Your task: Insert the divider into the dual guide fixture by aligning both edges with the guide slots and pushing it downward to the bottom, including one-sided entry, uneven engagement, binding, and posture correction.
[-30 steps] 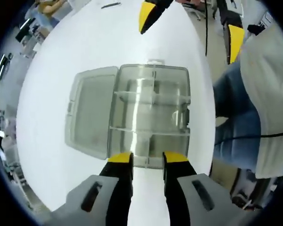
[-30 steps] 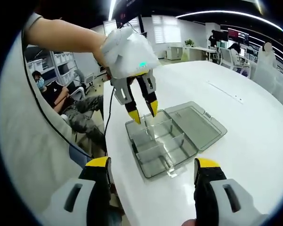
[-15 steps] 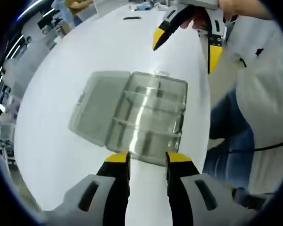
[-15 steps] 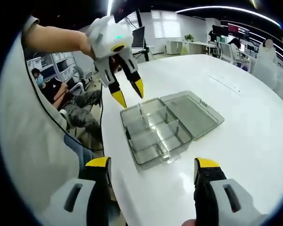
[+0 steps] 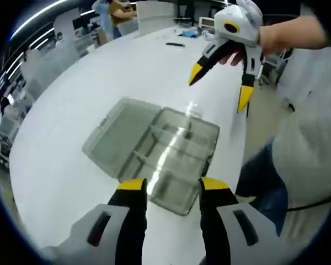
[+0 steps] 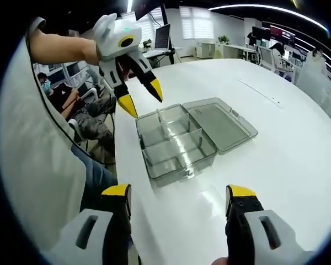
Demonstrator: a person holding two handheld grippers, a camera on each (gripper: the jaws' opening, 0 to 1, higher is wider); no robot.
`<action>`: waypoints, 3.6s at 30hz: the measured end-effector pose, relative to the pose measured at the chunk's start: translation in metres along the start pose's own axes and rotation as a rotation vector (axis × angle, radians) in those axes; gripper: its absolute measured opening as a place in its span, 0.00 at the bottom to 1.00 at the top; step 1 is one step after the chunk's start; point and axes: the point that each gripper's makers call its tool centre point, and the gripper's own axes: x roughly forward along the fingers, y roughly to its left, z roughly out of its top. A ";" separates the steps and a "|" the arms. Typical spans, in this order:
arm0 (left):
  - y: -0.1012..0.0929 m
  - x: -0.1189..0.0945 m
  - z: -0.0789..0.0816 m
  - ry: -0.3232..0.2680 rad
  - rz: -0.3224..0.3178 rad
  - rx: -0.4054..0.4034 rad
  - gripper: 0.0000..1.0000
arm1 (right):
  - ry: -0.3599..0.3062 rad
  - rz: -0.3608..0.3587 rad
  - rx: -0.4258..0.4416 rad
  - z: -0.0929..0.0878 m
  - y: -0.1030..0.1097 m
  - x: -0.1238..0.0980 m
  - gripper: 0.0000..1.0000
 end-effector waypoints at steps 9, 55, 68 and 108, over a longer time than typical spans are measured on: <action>-0.006 -0.003 0.010 -0.080 0.017 -0.073 0.36 | 0.024 0.000 -0.004 -0.009 -0.006 0.003 0.63; -0.009 -0.009 0.001 -0.127 0.057 -0.176 0.38 | 0.221 0.048 -0.213 -0.042 -0.036 0.028 0.48; -0.009 -0.010 0.002 -0.137 0.060 -0.188 0.39 | 0.242 0.068 -0.254 -0.042 -0.037 0.034 0.43; -0.010 -0.013 -0.007 -0.132 0.066 -0.218 0.43 | 0.348 0.096 -0.357 -0.052 -0.040 0.045 0.35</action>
